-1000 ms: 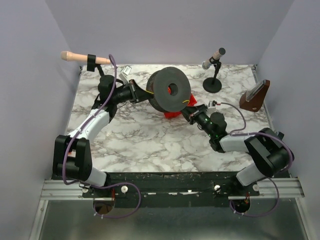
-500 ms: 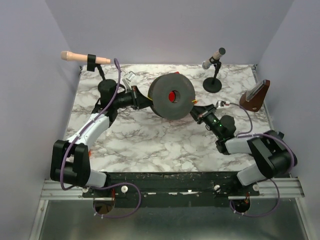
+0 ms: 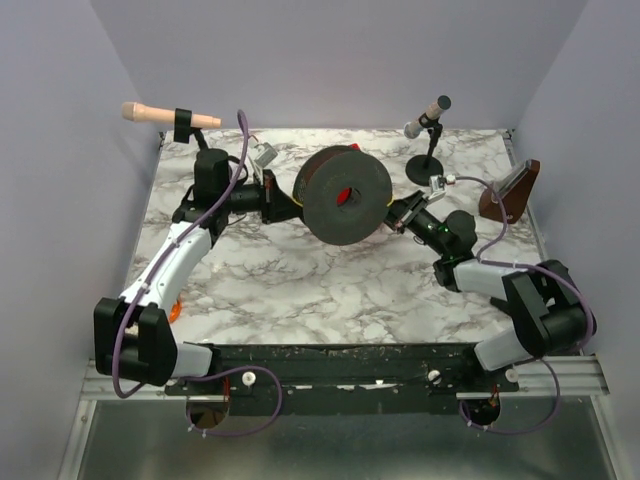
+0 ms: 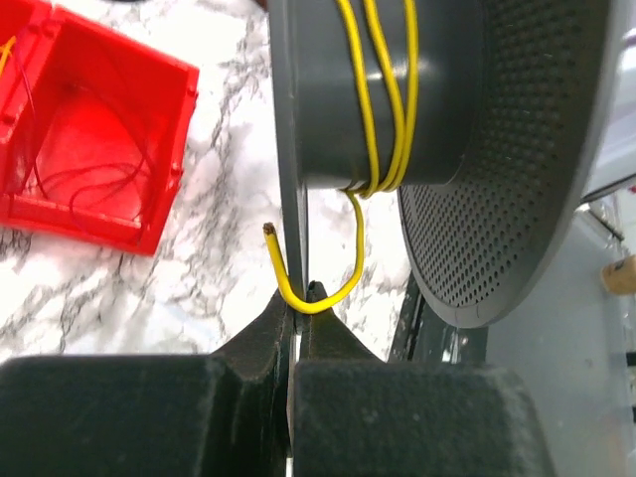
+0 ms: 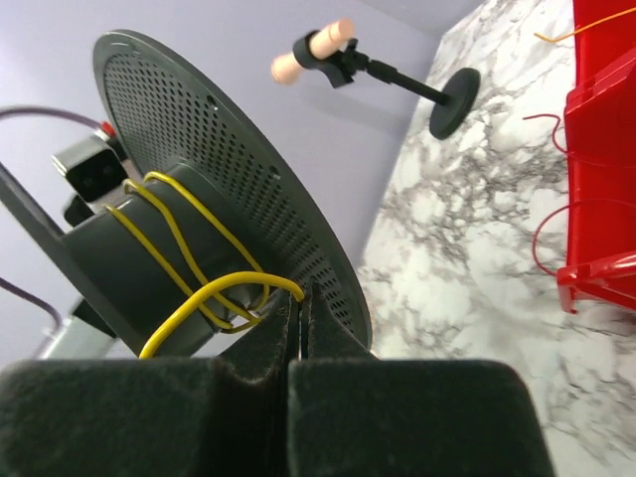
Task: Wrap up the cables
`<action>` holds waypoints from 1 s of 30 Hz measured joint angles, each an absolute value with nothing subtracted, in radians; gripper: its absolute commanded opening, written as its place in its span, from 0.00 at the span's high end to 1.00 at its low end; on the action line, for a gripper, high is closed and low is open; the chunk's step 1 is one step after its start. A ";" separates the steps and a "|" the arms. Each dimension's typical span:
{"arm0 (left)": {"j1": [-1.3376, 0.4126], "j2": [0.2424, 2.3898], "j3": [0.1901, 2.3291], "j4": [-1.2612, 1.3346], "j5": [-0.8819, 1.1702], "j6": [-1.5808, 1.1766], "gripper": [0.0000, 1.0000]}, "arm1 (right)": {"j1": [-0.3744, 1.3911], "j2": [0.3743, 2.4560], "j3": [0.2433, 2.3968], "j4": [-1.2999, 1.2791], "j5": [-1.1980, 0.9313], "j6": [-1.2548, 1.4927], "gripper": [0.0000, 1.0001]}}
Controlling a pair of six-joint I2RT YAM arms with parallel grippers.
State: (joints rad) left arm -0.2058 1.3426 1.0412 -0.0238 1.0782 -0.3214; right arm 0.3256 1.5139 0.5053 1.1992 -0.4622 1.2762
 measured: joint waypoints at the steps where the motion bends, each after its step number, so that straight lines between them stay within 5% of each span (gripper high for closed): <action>1: -0.205 1.335 1.044 -0.088 1.079 -0.250 1.00 | 0.326 1.494 0.505 1.163 -0.473 1.242 0.99; 14: -0.229 1.304 1.257 -0.735 0.959 0.606 1.00 | 0.384 1.242 0.649 0.540 -0.547 0.646 0.98; 30: -0.262 1.308 1.199 -0.810 0.701 0.764 1.00 | 0.496 1.392 0.636 0.464 -0.528 0.337 0.87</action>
